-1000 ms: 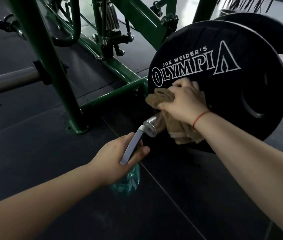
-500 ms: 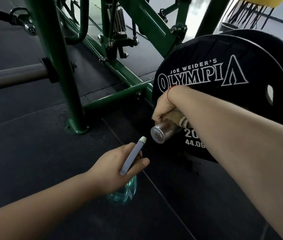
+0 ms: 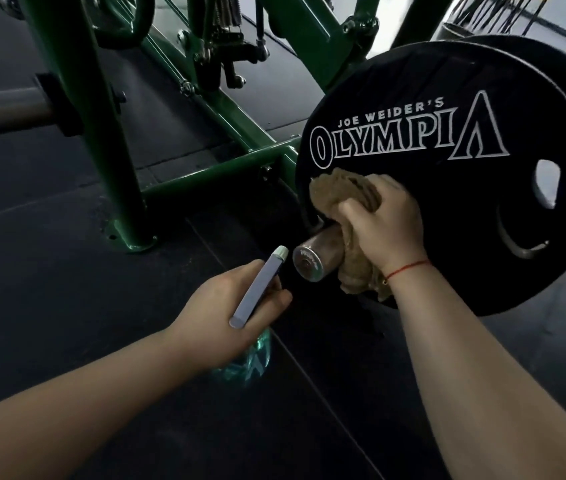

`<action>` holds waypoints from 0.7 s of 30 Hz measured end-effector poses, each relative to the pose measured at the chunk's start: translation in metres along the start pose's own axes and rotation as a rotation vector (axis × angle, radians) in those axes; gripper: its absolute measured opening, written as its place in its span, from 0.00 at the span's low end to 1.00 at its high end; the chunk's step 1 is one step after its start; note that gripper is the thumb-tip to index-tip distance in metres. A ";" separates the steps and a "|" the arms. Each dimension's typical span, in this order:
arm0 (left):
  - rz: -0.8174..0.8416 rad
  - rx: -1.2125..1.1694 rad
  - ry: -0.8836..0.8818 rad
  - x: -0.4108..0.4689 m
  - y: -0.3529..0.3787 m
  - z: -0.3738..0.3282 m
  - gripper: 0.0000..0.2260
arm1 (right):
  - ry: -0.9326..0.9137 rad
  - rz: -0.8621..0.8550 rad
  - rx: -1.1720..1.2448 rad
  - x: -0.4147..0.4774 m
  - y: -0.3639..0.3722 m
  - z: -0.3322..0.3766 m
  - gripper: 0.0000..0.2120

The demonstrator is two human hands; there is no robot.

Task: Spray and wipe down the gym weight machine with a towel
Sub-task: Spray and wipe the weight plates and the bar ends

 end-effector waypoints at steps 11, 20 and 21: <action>-0.046 0.025 0.019 -0.005 -0.002 -0.019 0.16 | 0.411 -0.335 0.208 -0.040 0.013 -0.011 0.36; 0.045 0.057 0.088 0.006 0.004 -0.035 0.33 | 0.309 -0.410 0.434 -0.105 0.017 0.032 0.23; 0.057 0.049 0.090 0.007 0.005 -0.035 0.33 | 0.291 -0.385 0.435 -0.107 0.017 0.032 0.24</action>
Point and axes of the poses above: each hand's wrist, its own x-axis towards the middle knuckle, its own y-axis out of the palm, z = x × y, the point moved 1 cm from there along x, towards the middle knuckle, and after that the axes turned 15 degrees about -z, right-handed, at the moved point
